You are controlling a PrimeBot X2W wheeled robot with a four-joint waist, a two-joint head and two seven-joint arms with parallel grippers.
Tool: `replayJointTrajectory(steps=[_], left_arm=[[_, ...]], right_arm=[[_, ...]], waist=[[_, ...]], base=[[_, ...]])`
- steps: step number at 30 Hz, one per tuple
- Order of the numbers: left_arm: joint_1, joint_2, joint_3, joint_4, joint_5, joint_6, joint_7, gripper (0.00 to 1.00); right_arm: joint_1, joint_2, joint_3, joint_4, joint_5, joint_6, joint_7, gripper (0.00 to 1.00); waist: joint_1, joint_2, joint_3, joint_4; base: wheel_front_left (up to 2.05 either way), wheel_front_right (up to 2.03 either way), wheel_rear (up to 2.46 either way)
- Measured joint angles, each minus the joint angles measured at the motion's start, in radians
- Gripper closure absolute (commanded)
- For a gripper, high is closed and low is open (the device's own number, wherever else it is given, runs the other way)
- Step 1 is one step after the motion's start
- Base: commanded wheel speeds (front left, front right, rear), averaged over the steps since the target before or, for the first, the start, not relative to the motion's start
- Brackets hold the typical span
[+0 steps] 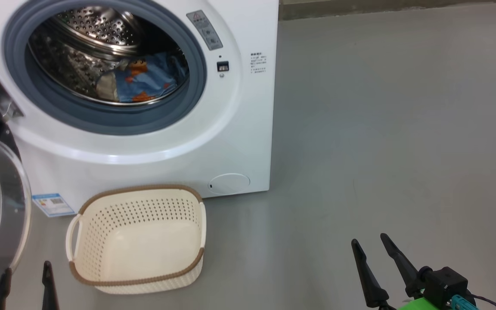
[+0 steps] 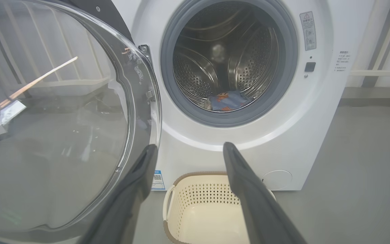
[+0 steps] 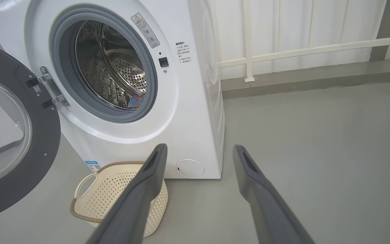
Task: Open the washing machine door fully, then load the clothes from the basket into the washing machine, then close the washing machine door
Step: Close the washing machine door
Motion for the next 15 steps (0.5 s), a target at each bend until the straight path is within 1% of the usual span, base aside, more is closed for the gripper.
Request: replayJointTrajectory(steps=[3, 7, 15], left_arm=[[0.0, -0.006, -0.002, -0.002, 0.006, 0.0, 0.0, 0.0], [0.0, -0.008, -0.005, -0.004, 0.006, 0.0, 0.0, 0.0], [0.002, -0.011, -0.009, -0.004, 0.006, -0.008, 0.0, 0.0]], right_arm=[[0.0, 0.0, 0.0, 0.001, 0.002, 0.0, 0.0, 0.0], [0.0, 0.0, 0.0, 0.002, 0.006, 0.0, 0.0, 0.0], [0.0, 0.0, 0.0, 0.006, 0.006, 0.0, 0.0, 0.0]], waist=[[0.0, 0.0, 0.0, 0.002], [0.0, 0.0, -0.001, 0.004], [0.0, 0.0, -0.013, 0.005]], base=[[-1.21, 1.21, 0.0], [-0.74, 0.74, 0.0], [-0.1, 0.1, 0.0]])
